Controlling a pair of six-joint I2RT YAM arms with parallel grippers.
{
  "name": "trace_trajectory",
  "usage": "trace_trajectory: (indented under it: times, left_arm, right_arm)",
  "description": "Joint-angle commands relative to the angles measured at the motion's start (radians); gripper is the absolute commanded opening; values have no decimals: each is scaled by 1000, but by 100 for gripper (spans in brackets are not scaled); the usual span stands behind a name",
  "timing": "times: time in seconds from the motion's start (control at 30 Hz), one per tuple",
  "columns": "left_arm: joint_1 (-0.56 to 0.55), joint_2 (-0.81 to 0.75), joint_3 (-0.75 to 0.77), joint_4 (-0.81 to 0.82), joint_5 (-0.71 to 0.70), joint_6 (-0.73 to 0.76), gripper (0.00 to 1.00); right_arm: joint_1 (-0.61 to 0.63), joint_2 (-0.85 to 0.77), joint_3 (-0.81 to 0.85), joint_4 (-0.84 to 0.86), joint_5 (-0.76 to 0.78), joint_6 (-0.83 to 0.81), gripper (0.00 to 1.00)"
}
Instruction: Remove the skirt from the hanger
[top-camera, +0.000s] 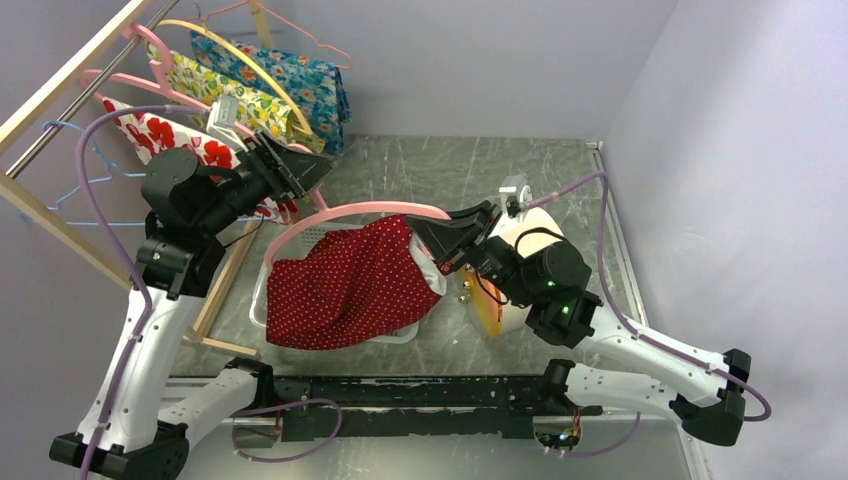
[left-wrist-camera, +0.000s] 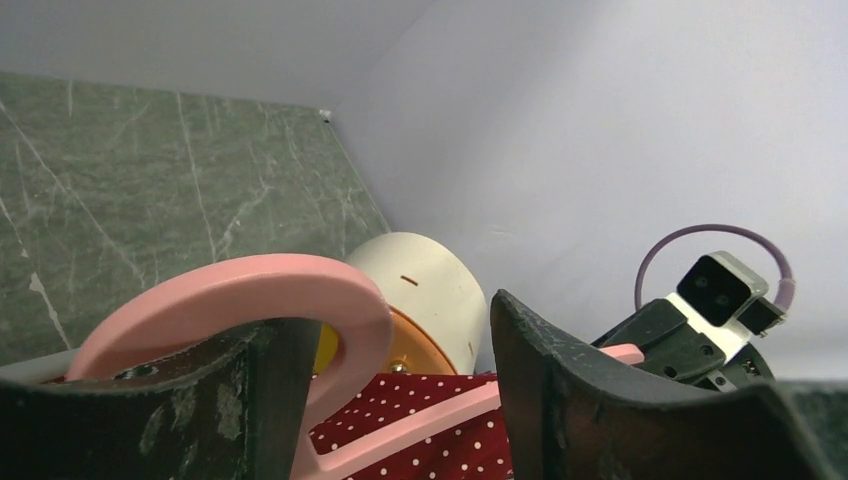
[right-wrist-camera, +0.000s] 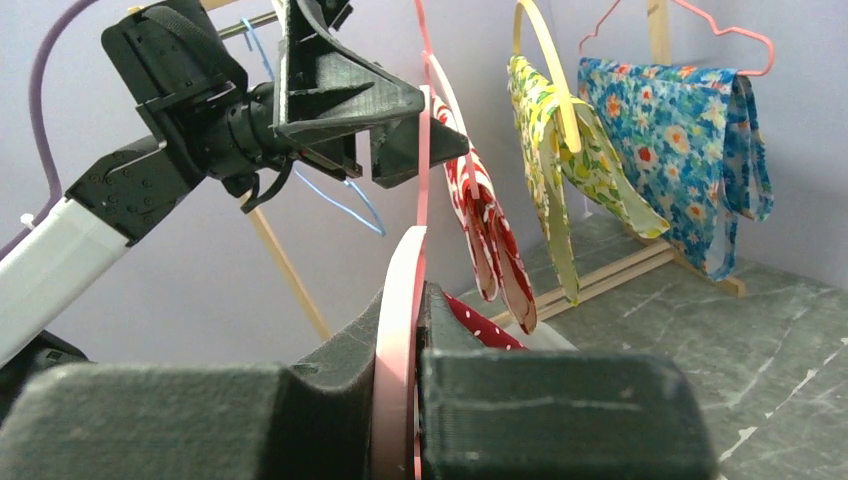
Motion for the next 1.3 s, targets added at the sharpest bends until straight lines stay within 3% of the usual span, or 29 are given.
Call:
trace_trajectory:
  times: [0.0,0.17,0.43,0.5,0.67,0.73,0.87,1.07,1.27]
  left_arm:
    - [-82,29,59,-21,-83,64,67]
    - [-184,56,76,-17,-197,92,58]
    - [-215,30,52,10,-277,122,26]
    - [-216,16,30,28,-276,114,17]
    - [-215,-11,10,20,-268,115,8]
    - [-215,-25,10,1,-280,127,7]
    - [-215,-58,0,-12,-300,145,7]
    - [-215,-89,-3,-23,-308,153,7]
    - [-216,-101,12,-14,-289,138,7]
  right_arm:
    - [-5,-9,38,62,-1,-18,0]
    - [-5,21,73,-23,-24,-45,0]
    - [-5,-42,-1,-152,-128,-62,0]
    - [-5,-55,-10,-198,-167,-62,12]
    - [-5,-47,68,-457,-159,-79,50]
    - [-5,-51,104,-565,-142,-104,69]
    - [-5,-103,182,-736,-119,-136,91]
    - [-5,-261,217,-864,-97,-170,100]
    - [-5,-389,147,-870,110,-103,100]
